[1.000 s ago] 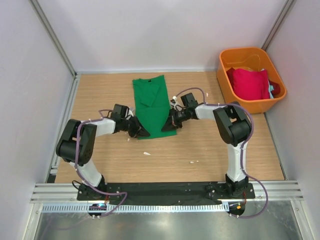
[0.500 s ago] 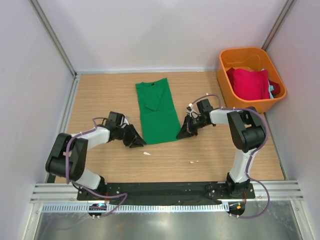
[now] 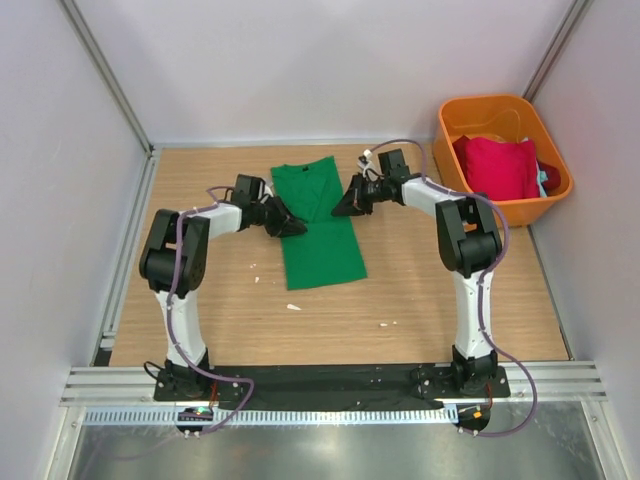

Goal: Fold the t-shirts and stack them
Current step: Fold the tshirt

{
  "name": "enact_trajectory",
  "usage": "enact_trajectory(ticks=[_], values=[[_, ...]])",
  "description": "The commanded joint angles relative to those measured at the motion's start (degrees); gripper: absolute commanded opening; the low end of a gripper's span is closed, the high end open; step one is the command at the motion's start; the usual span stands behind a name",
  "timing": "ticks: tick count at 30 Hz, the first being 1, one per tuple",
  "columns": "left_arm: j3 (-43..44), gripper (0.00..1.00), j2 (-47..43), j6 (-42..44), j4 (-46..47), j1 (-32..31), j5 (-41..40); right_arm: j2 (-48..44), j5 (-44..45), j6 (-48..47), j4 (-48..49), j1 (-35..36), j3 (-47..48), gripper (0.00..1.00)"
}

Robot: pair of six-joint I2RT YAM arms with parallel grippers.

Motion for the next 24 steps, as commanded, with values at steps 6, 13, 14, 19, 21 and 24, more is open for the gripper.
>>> enact_trajectory(ticks=[6, 13, 14, 19, 21, 24], values=[[2.07, 0.15, 4.96, 2.77, 3.11, 4.32, 2.14, 9.08, -3.65, 6.63, 6.76, -0.75, 2.81, 0.06], [1.10, 0.16, 7.33, 5.93, 2.23, 7.84, 4.15, 11.29, -3.39, 4.88, 7.23, -4.27, 0.07, 0.06], [1.45, 0.16, 7.25, 6.81, 0.40, 7.84, 4.25, 10.85, -2.61, 3.74, 5.56, -4.27, 0.42, 0.06], [1.72, 0.26, -1.08, 11.55, -7.33, 7.49, -1.01, 3.40, 4.42, -5.48, -9.99, -4.19, 4.55, 0.31], [1.63, 0.33, -8.99, 14.72, -13.57, 6.97, -5.66, -0.04, 8.79, -8.04, -16.47, -4.19, 6.38, 0.40], [0.85, 0.41, -18.22, 16.14, -22.19, 6.18, -15.42, -5.58, 17.22, -11.65, -25.18, -4.19, 8.06, 0.52]])
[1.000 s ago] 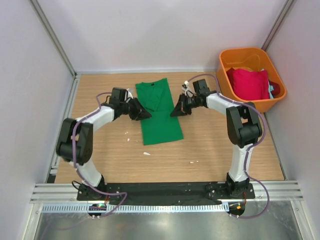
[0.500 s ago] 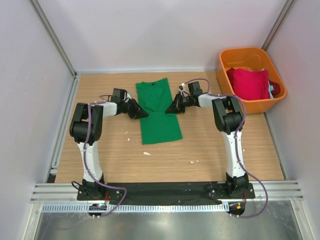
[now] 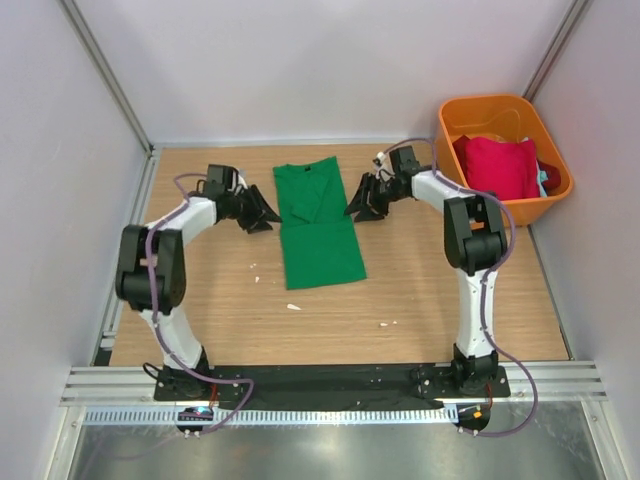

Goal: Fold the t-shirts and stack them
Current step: Fold the tshirt

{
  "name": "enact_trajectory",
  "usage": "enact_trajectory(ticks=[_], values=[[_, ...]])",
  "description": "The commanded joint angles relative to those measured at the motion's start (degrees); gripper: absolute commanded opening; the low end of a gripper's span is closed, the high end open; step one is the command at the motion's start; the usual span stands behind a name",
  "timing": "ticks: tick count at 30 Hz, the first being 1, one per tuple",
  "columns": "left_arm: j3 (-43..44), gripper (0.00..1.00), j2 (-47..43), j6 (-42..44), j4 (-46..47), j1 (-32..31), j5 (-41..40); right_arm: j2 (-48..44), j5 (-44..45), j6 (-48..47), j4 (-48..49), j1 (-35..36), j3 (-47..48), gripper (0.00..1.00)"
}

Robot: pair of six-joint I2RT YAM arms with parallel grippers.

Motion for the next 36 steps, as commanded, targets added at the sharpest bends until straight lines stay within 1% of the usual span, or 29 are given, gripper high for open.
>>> enact_trajectory(ticks=[1, 2, 3, 4, 5, 6, 7, 8, 9, 10, 11, 12, 13, 14, 15, 16, 17, 19, 20, 21, 25, 26, 27, 28, 30, 34, 36], values=[[-0.45, 0.46, -13.47, 4.62, -11.16, -0.93, -12.48, -10.04, 12.60, -6.76, -13.78, -0.38, 3.22, 0.54], [-1.41, 0.47, -15.05, 4.36, -13.00, -1.45, -13.20, -12.67, 14.18, -6.50, -14.83, -0.38, 2.25, 0.55], [-3.77, 0.48, -18.29, 3.22, -13.89, -1.81, -13.82, -14.43, 15.15, -6.32, -15.89, -0.38, -1.24, 0.56], [-5.27, 0.48, -19.54, 1.99, -14.68, -2.16, -14.52, -16.10, 15.51, -6.23, -15.73, -0.21, -3.88, 0.56], [-6.86, 0.48, -20.94, 0.50, -16.08, -3.29, -15.22, -20.04, 15.86, -5.27, -15.20, -0.03, -6.87, 0.57], [-10.70, 0.48, -23.39, -3.25, -16.27, -4.00, -15.49, -22.08, 16.22, -4.39, -12.93, 0.58, -13.60, 0.57], [-13.00, 0.47, -24.89, -5.38, -16.10, -4.97, -15.67, -24.19, 15.96, -3.34, -10.82, 0.85, -17.41, 0.57], [-15.20, 0.47, -26.04, -7.58, -15.14, -7.24, -15.93, -26.64, 15.87, -1.85, -8.28, 1.20, -21.27, 0.57], [-19.75, 0.46, -27.27, -10.47, -14.17, -8.30, -15.93, -30.93, 16.30, 1.56, -2.86, 1.46, -28.79, 0.57], [-22.14, 0.44, -29.89, -15.72, -12.86, -9.36, -16.11, -33.32, 16.31, 4.03, 0.24, 1.55, -32.61, 0.57], [-24.34, 0.43, -31.05, -18.82, -9.89, -11.54, -16.63, -35.17, 15.87, 6.14, 3.23, 1.55, -35.95, 0.57], [-28.19, 0.38, -32.45, -21.37, -8.55, -12.61, -18.46, -38.41, 16.04, 10.60, 7.87, 1.55, -41.56, 0.57], [-29.71, 0.35, -34.47, -25.92, -7.58, -13.58, -19.44, -39.75, 16.48, 12.56, 9.83, 1.64, -43.88, 0.57], [-31.20, 0.32, -35.27, -27.27, -6.44, -15.15, -20.32, -40.89, 16.66, 14.32, 11.94, 1.81, -45.99, 0.56], [-31.04, 0.32, -35.72, -27.72, -6.52, -15.95, -22.85, -42.73, 17.01, 17.30, 14.83, 1.90, -49.31, 0.56], [-30.78, 0.32, -35.89, -28.42, -6.60, -16.74, -24.01, -43.27, 17.53, 18.28, 15.73, 2.08, -50.65, 0.55], [-30.69, 0.37, -35.72, -29.30, -7.21, -17.62, -24.63, -43.89, 18.06, 19.42, 16.52, 2.17, -51.80, 0.54], [-31.39, 0.42, -34.93, -32.81, -7.13, -17.81, -24.29, -44.86, 18.15, 22.49, 19.34, 2.17, -55.14, 0.52], [-32.52, 0.43, -33.97, -36.39, -5.74, -18.33, -23.76, -45.12, 18.24, 23.21, 20.21, 2.25, -56.11, 0.50], [-32.88, 0.44, -33.27, -37.91, -4.85, -18.86, -23.58, -45.21, 18.50, 23.82, 22.05, 2.25, -57.77, 0.49], [-33.15, 0.45, -30.45, -44.06, -4.32, -21.85, -25.51, -45.56, 18.94, 26.11, 24.53, 2.25, -59.89, 0.46], [-34.02, 0.45, -30.10, -45.46, -3.54, -22.46, -26.04, -45.48, 18.86, 26.11, 24.79, 2.17, -59.98, 0.46], [-34.99, 0.45, -29.83, -48.87, -2.31, -22.55, -26.21, -45.48, 18.94, 26.11, 24.88, 2.34, -59.98, 0.46], [-35.95, 0.44, -29.66, -50.39, 0.75, -22.55, -26.13, -45.48, 18.94, 26.03, 25.06, 2.34, -59.98, 0.46], [-37.63, 0.43, -29.48, -53.46, 2.01, -22.55, -27.53, -45.39, 19.03, 25.76, 25.06, 2.52, -59.90, 0.45], [-39.04, 0.43, -28.60, -56.11, 3.76, -22.55, -29.55, -44.51, 18.94, 25.76, 24.97, 2.69, -60.51, 0.46], [-40.09, 0.43, -27.90, -56.90, 4.90, -22.55, -29.47, -43.81, 18.50, 25.76, 27.34, 2.87, -61.03, 0.45]])
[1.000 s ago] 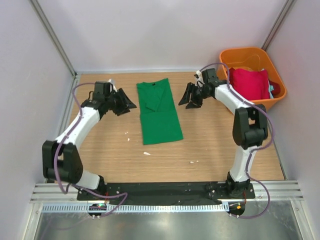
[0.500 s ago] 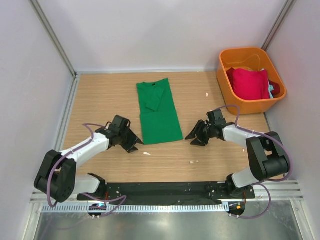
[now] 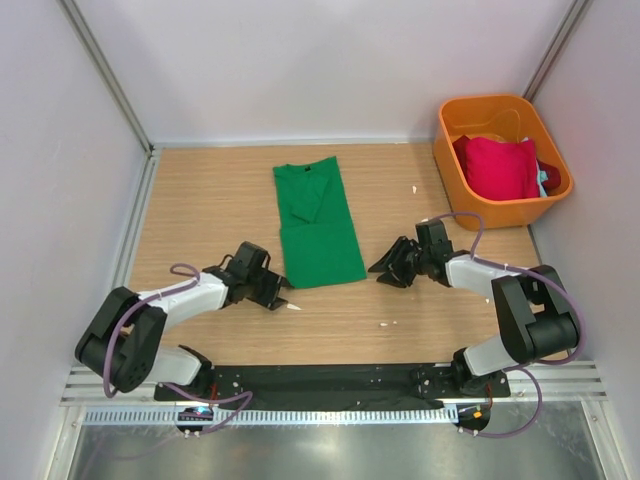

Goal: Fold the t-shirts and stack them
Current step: Fold the tshirt

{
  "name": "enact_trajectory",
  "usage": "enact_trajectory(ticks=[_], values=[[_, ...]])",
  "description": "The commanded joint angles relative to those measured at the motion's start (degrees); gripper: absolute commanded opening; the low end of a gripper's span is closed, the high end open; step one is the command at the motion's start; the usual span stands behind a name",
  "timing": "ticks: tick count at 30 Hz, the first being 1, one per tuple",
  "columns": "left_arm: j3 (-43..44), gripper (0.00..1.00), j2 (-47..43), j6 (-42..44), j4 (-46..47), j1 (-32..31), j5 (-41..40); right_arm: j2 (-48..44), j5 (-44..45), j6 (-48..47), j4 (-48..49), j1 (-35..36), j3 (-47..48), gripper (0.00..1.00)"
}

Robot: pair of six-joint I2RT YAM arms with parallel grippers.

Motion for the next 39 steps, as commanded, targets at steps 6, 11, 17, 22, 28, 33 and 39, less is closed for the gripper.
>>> enact_trajectory(ticks=[6, 11, 17, 22, 28, 33, 39], values=[[-3.66, 0.41, 4.49, -6.77, 7.09, -0.22, -3.85, 1.31, -0.41, 0.30, 5.51, 1.43, -1.37, 0.45], [-7.18, 0.38, 2.56, -9.59, 8.94, -0.22, -6.38, 2.10, -0.58, 0.56, 6.22, 2.13, -1.72, 0.45], [-8.94, 0.37, 1.59, -11.09, 9.12, -0.22, -7.46, 3.24, -0.67, 2.66, 8.76, 2.57, -2.77, 0.45], [-10.08, 0.36, 1.94, -11.96, 9.73, -0.22, -7.81, 5.09, -0.85, 7.15, 13.24, 2.66, -4.71, 0.47], [-11.84, 0.34, 1.06, -12.93, 10.52, -0.22, -9.04, 6.50, 0.12, 8.82, 15.10, 2.75, -5.68, 0.48], [-11.93, 0.31, 2.20, -12.93, 11.84, -0.13, -9.21, 6.41, 2.05, 8.47, 13.86, 2.66, -5.41, 0.47], [-11.05, 0.25, 4.57, -11.79, 13.25, -0.21, -8.60, 8.17, 2.76, 8.12, 14.04, 2.75, -5.41, 0.46]])
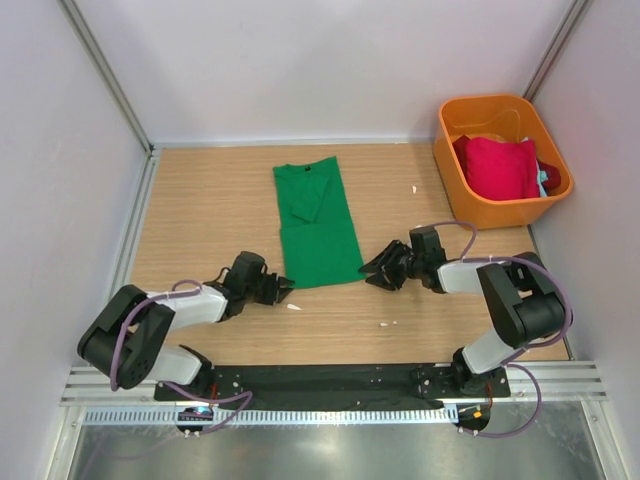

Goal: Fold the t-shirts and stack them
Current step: Fold the tshirt

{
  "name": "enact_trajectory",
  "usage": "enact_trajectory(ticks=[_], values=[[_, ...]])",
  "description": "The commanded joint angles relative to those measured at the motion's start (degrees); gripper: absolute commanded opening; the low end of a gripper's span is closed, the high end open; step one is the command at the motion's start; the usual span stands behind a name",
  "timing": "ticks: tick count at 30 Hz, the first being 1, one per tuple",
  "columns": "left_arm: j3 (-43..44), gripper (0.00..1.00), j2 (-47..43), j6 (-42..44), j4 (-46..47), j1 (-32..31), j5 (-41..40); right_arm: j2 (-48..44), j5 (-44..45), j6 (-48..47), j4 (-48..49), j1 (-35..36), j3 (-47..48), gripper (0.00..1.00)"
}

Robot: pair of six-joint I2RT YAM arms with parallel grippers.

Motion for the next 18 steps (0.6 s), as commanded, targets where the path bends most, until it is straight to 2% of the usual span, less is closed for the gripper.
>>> enact_trajectory(ticks=[1, 5, 7, 8, 9, 10, 11, 12, 14, 18], values=[[-1.70, 0.24, 3.57, 2.00, -7.78, 0.09, -5.41, 2.64, 5.51, -1.32, -1.98, 0.46, -1.02, 0.46], [-1.70, 0.19, 4.10, 2.00, -7.16, 0.18, -5.49, 3.87, 6.04, -1.76, -1.72, 0.72, -0.67, 0.42], [-1.70, 0.15, 4.27, 2.09, -6.81, 0.18, -5.58, 4.75, 6.65, -2.20, -1.63, 0.98, -0.06, 0.35], [-1.70, 0.14, 4.36, 2.18, -6.64, 0.18, -5.58, 5.01, 6.83, -2.29, -1.63, 1.16, 0.21, 0.30], [-1.78, 0.11, 4.19, 2.35, -6.63, 0.18, -5.67, 5.88, 6.83, -2.64, -1.37, 1.33, 0.47, 0.20], [-1.70, 0.03, 4.01, 2.79, -6.63, 0.18, -5.76, 6.15, 6.83, -2.81, -1.28, 1.68, 0.73, 0.15], [-1.70, 0.00, 3.84, 3.14, -6.63, 0.18, -5.67, 6.51, 6.57, -2.90, -1.28, 1.86, 1.43, 0.11], [-1.17, 0.00, 3.66, 3.75, -7.33, 0.35, -5.76, 7.03, 6.22, -3.51, -1.28, 2.04, 1.88, 0.04], [0.49, 0.00, 2.61, 7.61, -9.70, 0.53, -5.85, 6.78, 5.86, -4.48, -2.85, 2.91, 3.36, 0.02], [7.07, 0.00, 0.24, 17.19, -20.42, 0.35, -6.02, 3.88, 6.21, -7.20, -6.37, 5.55, 4.87, 0.01]])
